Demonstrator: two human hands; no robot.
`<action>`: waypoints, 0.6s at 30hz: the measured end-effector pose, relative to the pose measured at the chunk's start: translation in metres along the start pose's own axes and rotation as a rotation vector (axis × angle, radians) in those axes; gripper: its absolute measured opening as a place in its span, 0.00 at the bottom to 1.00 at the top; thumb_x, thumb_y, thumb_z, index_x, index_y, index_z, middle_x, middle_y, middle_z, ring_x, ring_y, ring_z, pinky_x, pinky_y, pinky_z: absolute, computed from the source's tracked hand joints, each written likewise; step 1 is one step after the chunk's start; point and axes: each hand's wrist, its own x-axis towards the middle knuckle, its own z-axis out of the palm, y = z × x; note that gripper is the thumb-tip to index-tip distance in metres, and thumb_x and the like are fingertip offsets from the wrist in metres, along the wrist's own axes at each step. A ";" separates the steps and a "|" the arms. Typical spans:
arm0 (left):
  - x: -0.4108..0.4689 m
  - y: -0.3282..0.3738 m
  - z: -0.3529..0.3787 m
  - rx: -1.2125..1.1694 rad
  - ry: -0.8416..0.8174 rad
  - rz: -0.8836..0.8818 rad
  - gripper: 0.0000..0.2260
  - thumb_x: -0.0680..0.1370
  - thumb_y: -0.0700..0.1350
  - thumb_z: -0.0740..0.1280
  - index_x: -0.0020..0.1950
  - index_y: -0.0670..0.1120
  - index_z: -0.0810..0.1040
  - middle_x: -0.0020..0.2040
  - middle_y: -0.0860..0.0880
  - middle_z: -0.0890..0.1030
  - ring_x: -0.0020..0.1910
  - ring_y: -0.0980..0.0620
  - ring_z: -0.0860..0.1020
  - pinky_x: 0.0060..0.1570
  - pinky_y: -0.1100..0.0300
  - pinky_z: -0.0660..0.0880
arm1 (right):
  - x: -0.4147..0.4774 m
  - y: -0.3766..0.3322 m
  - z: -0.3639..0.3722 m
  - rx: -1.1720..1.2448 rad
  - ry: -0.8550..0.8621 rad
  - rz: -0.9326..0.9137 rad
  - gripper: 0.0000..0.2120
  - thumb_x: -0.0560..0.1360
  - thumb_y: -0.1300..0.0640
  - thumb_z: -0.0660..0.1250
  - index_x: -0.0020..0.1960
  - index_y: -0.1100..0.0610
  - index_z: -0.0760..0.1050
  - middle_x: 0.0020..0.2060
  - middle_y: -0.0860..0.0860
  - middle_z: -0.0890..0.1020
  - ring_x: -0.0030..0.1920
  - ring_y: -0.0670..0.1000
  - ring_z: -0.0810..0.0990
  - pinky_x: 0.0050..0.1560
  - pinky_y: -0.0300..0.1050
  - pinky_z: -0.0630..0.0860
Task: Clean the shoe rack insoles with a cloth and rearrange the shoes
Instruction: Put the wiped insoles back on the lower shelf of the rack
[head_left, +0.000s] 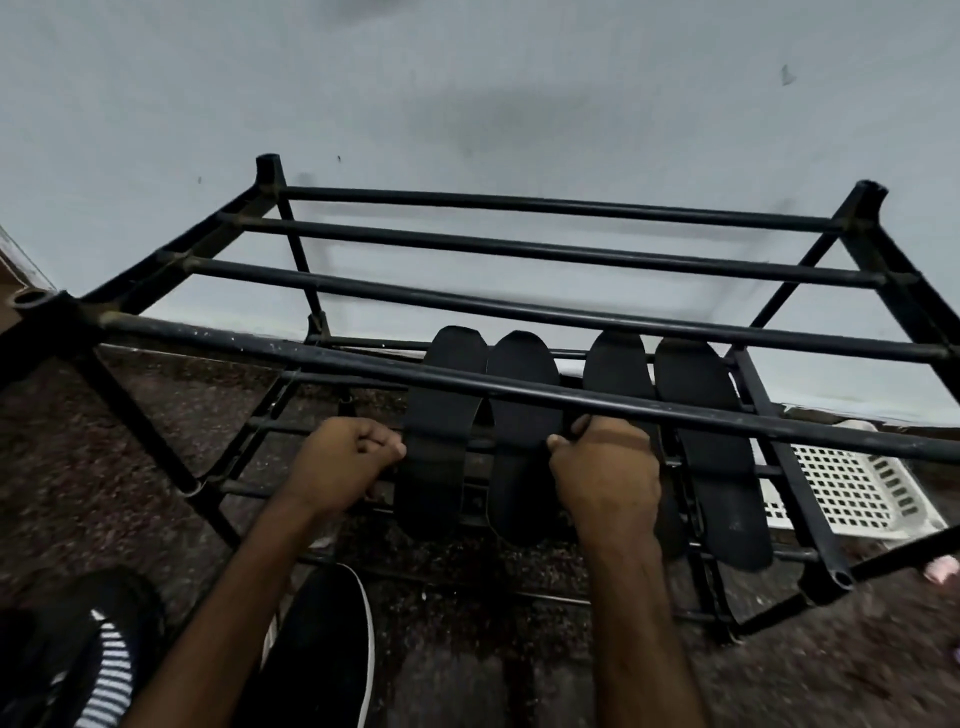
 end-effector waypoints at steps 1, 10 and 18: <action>-0.001 -0.002 -0.001 -0.006 0.000 -0.009 0.05 0.76 0.37 0.72 0.40 0.42 0.81 0.31 0.44 0.79 0.22 0.54 0.73 0.30 0.62 0.70 | 0.001 0.001 0.003 0.007 -0.005 0.000 0.10 0.75 0.50 0.68 0.52 0.54 0.77 0.50 0.56 0.81 0.51 0.59 0.81 0.49 0.47 0.76; -0.004 -0.003 -0.002 -0.072 0.032 -0.051 0.06 0.76 0.37 0.71 0.39 0.40 0.80 0.23 0.53 0.78 0.19 0.57 0.71 0.21 0.67 0.68 | -0.004 0.011 0.021 0.129 0.034 0.020 0.11 0.71 0.52 0.73 0.50 0.50 0.74 0.44 0.53 0.83 0.43 0.57 0.84 0.50 0.53 0.81; -0.002 -0.003 -0.005 -0.068 0.026 -0.039 0.04 0.77 0.38 0.71 0.41 0.41 0.80 0.30 0.48 0.80 0.21 0.55 0.73 0.23 0.63 0.71 | 0.000 0.009 0.019 0.105 0.042 -0.019 0.13 0.72 0.51 0.72 0.56 0.45 0.77 0.47 0.49 0.84 0.46 0.56 0.84 0.52 0.52 0.80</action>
